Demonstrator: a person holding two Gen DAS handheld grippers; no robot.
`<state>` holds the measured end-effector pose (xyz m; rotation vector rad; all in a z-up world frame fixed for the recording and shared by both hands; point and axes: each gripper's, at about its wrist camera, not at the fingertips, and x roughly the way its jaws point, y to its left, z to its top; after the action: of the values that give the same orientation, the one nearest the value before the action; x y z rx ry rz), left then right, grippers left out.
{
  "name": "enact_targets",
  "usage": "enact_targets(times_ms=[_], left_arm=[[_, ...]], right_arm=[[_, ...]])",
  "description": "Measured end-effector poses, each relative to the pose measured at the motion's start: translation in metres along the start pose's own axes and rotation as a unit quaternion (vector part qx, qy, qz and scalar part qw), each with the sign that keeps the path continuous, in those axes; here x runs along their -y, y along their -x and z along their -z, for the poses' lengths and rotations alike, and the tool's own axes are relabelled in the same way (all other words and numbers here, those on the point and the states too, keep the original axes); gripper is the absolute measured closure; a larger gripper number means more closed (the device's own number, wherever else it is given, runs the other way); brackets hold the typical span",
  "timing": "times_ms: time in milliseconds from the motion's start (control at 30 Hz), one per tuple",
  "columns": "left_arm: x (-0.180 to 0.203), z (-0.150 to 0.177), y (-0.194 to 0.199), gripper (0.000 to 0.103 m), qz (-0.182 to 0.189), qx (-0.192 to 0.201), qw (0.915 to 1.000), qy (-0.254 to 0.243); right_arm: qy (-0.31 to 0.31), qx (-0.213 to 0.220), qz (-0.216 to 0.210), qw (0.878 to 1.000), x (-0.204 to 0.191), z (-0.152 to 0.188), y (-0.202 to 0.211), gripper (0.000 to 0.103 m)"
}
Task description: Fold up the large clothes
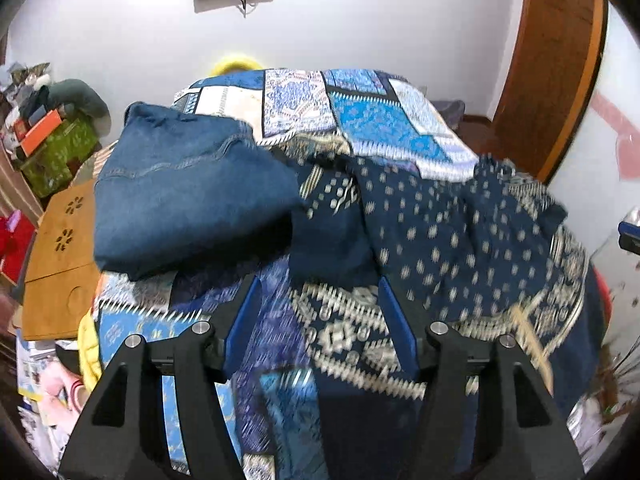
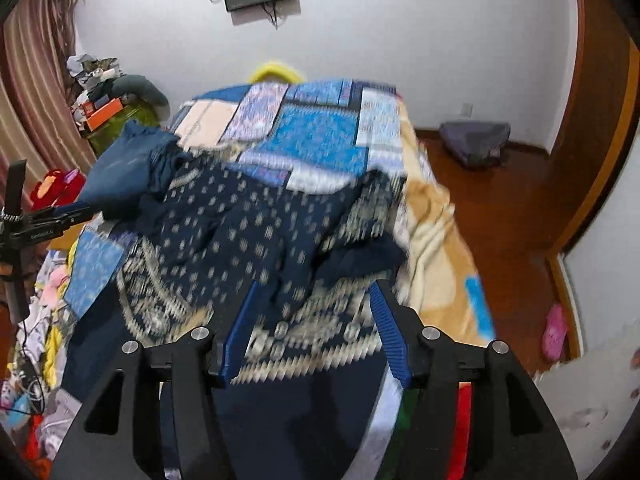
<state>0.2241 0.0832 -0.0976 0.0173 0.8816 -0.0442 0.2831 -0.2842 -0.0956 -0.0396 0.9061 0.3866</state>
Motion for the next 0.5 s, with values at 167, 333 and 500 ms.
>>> enact_targets(times_ms=[167,333,500], left_arm=[[-0.002,0.038,-0.011,0.044,0.021,-0.041,0.9987,0.020],[-0.006,0.072,-0.028,0.043,0.040,-0.089,0.9939,0.052],[-0.012,0.103,-0.043,0.044,0.077,-0.136,0.9818,0.108]], right_arm=[[-0.032,-0.036,0.008,0.999,0.004,0.038,-0.018,0.050],[-0.078,-0.072,0.019,0.994,0.013,0.077,-0.031,0.050],[-0.104,-0.096,0.034,0.989,0.023,0.101,-0.034,0.050]])
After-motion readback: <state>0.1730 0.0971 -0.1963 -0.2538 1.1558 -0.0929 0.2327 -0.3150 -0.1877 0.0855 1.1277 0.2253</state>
